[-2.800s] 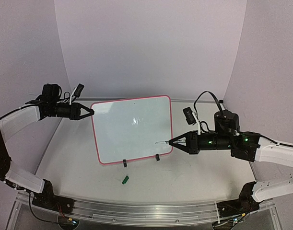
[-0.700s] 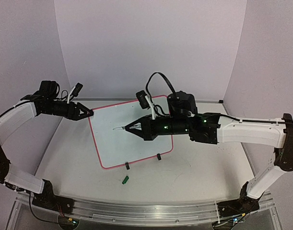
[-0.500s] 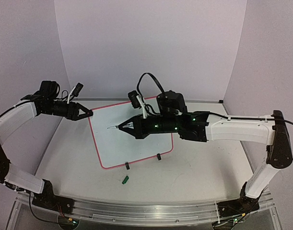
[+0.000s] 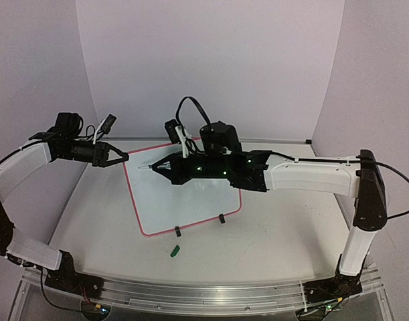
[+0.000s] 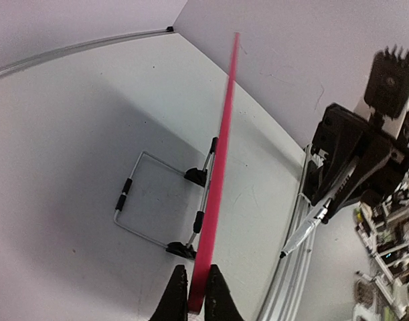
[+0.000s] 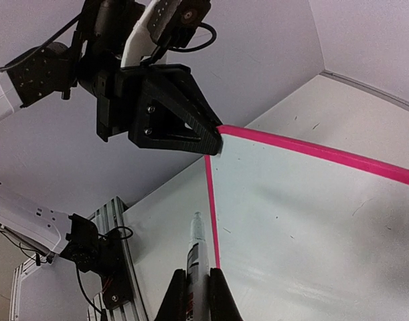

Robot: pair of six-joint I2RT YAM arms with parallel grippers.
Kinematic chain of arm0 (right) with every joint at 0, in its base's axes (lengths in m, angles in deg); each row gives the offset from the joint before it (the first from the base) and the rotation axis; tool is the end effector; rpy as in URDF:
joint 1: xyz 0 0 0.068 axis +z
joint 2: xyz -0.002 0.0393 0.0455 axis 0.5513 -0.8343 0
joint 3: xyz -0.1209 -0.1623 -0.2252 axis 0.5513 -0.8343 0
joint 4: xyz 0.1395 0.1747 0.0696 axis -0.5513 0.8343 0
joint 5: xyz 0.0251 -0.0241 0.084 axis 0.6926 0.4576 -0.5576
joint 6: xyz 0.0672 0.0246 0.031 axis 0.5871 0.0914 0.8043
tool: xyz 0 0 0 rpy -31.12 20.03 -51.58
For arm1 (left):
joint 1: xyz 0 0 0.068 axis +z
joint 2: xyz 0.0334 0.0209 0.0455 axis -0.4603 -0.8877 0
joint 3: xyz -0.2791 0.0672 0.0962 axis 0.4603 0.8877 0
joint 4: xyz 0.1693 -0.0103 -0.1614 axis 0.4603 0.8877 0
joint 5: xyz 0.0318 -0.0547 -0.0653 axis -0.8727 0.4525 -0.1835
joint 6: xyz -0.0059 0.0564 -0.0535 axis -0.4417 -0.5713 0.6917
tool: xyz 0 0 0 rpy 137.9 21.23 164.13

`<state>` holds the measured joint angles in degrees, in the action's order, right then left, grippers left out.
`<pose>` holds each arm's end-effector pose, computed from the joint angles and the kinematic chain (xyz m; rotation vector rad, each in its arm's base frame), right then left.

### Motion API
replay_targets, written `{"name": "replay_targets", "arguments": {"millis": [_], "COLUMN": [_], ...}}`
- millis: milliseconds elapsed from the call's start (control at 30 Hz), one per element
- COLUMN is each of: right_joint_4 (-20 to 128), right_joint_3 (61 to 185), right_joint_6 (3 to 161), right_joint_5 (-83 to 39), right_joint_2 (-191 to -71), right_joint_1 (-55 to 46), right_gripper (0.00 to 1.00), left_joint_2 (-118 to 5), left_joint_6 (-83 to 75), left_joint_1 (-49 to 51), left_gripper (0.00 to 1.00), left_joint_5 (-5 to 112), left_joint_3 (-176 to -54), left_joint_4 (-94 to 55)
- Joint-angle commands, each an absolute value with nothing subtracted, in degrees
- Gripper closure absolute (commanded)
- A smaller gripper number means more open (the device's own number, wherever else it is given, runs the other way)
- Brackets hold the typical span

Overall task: Write a sentence on the whiteboard
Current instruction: Hold the whiteboard on the whiteboard stand, then write on the whiteboard with the whiteboard marker without the cap.

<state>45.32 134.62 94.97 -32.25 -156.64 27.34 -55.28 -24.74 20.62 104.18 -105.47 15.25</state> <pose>0.2082 0.4146 0.3537 -0.9085 1.7230 1.2595 0.2325 -0.0851 0.3372 0.7811 1.9930 -1.1561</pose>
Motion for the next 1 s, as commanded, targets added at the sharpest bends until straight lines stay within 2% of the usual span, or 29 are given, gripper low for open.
{"name": "replay_targets", "arguments": {"millis": [0, 967], "right_joint_4": [42.6, 44.7], "right_joint_3": [139.3, 148.9], "right_joint_6": [93.6, 92.4], "right_joint_5": [-31.9, -29.9], "right_joint_2": [-159.2, -167.7], "right_joint_1": [27.6, 27.6], "right_gripper": [1.00, 1.00], "left_joint_2": [-53.8, -53.0], "left_joint_6": [-25.4, -29.0], "left_joint_1": [20.8, 20.8], "left_gripper": [1.00, 1.00], "left_joint_5": [106.1, 105.3], "left_joint_3": [-105.4, -105.1], "left_joint_4": [14.1, 15.9]}}
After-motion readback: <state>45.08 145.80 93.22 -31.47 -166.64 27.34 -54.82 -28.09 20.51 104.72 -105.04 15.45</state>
